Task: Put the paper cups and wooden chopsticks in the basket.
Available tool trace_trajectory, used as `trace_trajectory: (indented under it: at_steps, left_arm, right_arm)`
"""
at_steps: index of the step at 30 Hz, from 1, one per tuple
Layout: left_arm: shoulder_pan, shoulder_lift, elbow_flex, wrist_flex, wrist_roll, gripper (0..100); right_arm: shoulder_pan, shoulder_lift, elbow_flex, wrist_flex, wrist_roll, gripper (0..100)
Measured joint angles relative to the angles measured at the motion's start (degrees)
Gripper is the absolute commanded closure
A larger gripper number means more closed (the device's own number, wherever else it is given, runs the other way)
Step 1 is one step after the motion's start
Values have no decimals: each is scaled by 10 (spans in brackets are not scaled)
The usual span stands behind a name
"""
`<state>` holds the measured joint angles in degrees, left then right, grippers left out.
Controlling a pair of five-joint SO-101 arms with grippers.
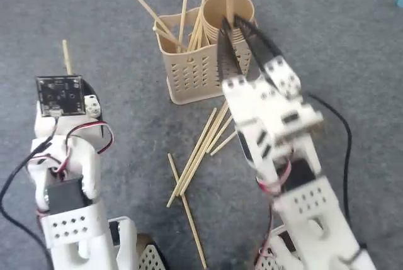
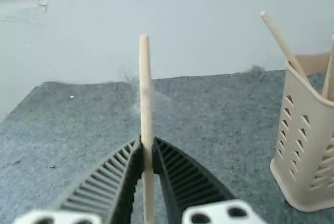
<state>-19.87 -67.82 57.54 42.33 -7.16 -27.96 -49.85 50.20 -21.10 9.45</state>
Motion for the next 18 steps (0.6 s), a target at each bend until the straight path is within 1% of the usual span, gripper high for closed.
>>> trace_trajectory:
  at_steps: [3, 8, 11, 16, 18]
  left_arm:
    - [-12, -7, 15, -6, 23, 987]
    - [-47, -44, 63, -71, 89, 987]
    - [-61, -69, 91, -88, 100, 987]
    - [-81, -121, 137, -94, 102, 987]
    - [-84, -144, 152, -94, 102, 987]
  right_arm:
    - [-1, 102, -91, -2, -9, 989]
    - [-23, 273, -233, -6, -26, 989]
    - [-25, 363, -305, -6, -29, 988]
    - [-25, 462, -343, -6, -29, 986]
    - [-27, 483, -343, -6, -29, 946]
